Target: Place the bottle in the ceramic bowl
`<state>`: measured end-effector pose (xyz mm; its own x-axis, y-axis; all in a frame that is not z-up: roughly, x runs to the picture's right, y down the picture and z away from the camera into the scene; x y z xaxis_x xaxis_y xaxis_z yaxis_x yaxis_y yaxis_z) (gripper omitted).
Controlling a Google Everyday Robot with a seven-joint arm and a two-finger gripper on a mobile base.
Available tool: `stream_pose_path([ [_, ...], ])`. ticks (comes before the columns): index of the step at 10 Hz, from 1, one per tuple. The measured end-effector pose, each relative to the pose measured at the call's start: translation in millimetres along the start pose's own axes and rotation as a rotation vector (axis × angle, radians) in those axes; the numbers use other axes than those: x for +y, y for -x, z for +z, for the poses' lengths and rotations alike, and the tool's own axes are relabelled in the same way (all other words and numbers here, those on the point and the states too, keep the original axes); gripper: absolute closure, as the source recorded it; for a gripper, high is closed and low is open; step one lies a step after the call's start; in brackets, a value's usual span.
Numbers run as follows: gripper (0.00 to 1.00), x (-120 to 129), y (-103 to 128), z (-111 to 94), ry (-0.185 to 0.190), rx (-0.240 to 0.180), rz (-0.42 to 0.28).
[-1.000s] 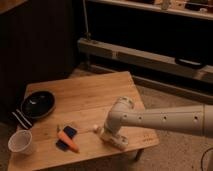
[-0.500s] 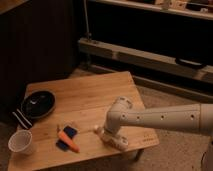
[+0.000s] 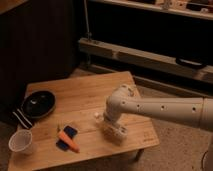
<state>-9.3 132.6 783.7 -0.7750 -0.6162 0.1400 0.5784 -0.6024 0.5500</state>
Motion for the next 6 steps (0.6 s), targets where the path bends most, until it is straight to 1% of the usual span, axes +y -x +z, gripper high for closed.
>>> stream_pose_path([
  [1, 1.00, 3.4, -25.6, -1.7, -0.010, 0.033, -0.005],
  [2, 1.00, 4.3, -57.0, 0.4, -0.028, 0.066, -0.017],
  [3, 1.00, 2.7, -83.4, 3.4, -0.044, 0.092, -0.033],
  [4, 1.00, -0.7, -107.8, 6.2, -0.060, 0.114, -0.052],
  [5, 1.00, -9.2, -144.2, 9.2, -0.084, 0.144, -0.085],
  [6, 1.00, -16.5, -168.9, 10.5, -0.101, 0.166, -0.109],
])
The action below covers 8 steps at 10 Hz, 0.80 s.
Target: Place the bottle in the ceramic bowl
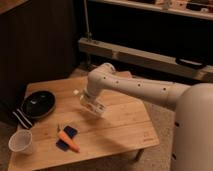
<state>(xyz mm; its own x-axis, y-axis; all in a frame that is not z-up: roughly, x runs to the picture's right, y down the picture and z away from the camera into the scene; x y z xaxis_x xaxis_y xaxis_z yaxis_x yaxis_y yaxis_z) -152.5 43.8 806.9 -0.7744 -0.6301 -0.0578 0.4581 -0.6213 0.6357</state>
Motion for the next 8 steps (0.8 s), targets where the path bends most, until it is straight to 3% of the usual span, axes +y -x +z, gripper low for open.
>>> stream_pose_path([
  [3, 1.00, -19.7, -79.4, 18.1, -0.063, 0.067, -0.083],
  [4, 1.00, -24.8, -95.3, 22.5, -0.077, 0.080, -0.100],
  [5, 1.00, -37.7, -132.1, 34.3, -0.112, 0.108, -0.139],
  [7, 1.00, -54.0, -172.6, 51.1, -0.146, 0.136, -0.186],
  [8, 1.00, -68.7, -204.8, 67.4, -0.173, 0.157, -0.227],
])
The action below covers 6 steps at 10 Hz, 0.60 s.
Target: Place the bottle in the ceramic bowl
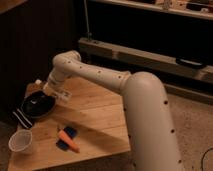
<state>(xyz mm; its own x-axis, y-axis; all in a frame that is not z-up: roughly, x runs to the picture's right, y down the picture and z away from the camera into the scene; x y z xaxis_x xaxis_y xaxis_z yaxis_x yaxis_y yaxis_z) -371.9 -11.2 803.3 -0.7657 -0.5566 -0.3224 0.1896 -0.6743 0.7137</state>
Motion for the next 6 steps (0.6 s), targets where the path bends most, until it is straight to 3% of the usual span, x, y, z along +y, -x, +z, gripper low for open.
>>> stream_pose_path([
  [2, 0.89, -5.1, -39.2, 32.5, -0.038, 0.016, -0.051],
  [4, 0.66, -10.9, -74.8, 74.4, -0.067, 0.010, -0.106],
  [6, 0.41, -4.8, -83.3, 104.0, -0.067, -0.022, -0.135],
])
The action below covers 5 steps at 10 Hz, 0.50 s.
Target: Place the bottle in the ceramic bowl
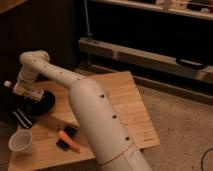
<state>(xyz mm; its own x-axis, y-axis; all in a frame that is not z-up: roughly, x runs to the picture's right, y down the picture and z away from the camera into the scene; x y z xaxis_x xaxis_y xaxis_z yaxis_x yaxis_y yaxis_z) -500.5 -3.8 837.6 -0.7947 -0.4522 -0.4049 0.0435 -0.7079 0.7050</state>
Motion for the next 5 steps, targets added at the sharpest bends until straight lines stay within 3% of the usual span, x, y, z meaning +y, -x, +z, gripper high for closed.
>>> stream_pose_path([
  [2, 0.23, 8.3, 12.9, 8.4, 0.008, -0.027, 0.001],
  [5, 0.20, 12.0, 62.5, -6.4, 0.024, -0.060, 0.015],
])
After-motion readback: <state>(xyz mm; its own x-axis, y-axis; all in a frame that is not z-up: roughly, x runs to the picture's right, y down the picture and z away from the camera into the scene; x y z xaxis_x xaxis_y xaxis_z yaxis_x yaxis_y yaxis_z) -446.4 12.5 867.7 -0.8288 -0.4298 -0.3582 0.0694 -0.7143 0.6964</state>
